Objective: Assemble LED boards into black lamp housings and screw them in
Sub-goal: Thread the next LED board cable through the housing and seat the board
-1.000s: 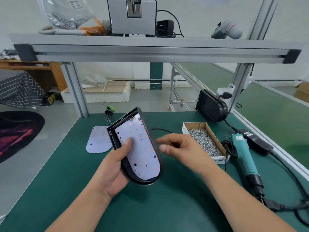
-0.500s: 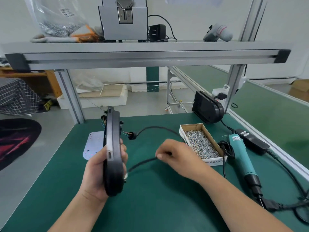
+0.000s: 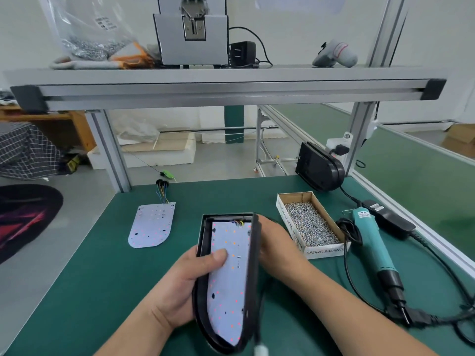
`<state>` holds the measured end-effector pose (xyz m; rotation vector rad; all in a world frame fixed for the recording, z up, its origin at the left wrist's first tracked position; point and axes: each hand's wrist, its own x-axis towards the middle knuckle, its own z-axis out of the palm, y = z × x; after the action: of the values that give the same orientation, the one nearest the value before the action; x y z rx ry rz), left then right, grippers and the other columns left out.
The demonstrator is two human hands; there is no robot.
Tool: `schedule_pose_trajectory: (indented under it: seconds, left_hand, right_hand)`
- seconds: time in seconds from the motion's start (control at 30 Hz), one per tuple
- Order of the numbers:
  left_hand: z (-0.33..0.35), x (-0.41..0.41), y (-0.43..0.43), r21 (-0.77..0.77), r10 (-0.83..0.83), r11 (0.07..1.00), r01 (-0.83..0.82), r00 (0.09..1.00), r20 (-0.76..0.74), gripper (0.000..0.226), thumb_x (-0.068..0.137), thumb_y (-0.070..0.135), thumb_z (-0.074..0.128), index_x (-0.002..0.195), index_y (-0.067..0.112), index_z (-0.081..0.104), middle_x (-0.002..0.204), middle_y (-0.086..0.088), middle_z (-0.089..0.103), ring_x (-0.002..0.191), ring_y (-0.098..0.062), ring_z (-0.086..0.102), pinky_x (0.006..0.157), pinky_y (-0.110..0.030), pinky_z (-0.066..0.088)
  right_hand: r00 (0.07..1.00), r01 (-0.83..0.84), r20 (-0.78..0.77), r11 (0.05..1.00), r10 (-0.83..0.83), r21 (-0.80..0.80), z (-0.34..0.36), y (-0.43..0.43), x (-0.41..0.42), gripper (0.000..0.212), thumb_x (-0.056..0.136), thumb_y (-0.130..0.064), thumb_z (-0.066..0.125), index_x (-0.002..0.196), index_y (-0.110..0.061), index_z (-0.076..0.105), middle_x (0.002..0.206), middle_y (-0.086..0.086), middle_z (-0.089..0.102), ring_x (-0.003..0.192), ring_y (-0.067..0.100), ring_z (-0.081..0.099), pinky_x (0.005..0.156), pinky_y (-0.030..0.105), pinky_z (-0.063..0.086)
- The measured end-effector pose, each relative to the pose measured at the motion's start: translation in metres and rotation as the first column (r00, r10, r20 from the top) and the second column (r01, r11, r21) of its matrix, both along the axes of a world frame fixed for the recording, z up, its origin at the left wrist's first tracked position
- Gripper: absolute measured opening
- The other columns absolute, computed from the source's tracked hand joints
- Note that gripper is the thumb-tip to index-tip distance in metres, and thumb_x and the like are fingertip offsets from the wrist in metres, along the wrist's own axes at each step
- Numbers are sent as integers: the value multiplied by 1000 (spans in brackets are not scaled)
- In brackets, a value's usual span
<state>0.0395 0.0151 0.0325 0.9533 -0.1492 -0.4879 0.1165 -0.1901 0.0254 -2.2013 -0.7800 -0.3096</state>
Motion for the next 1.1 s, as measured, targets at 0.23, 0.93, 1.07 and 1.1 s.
schedule_pose_trajectory:
  seconds: [0.23,0.93,1.07,1.1]
  left_hand:
    - [-5,6,-4,26,88,996,-88,996,26,59,85,27,86,135,0,67,133,-28,69,112,-40,73,90,-49,60]
    - [-13,23,5,23,389,921,-388,920,-46,53,82,23,83,132,11,71,136,-20,70,123,-42,69,96,-57,60]
    - [-15,25,5,24,397,918,-396,917,-42,50,87,18,82,134,11,69,137,-19,70,124,-42,68,99,-59,58]
    - [-14,25,5,21,401,916,-400,915,-49,50,87,18,82,135,11,69,137,-19,70,124,-42,68,99,-60,58]
  right_hand:
    - [962,-144,-231,989,148,34,-8,1,-3,27,96,-12,61,119,-25,70,118,-10,75,110,13,70,93,39,57]
    - [963,-183,-268,814,35,-552,51,-56,-13,49,86,-14,55,125,-42,69,122,-18,63,114,5,61,100,28,47]
    - [917,-349,-372,736,143,-580,55,-68,-29,56,84,-10,56,128,-42,70,132,-19,60,121,0,58,106,23,43]
    - [904,-378,-399,725,154,-576,49,-72,-35,56,84,-8,56,128,-39,71,133,-17,58,120,1,58,105,22,44]
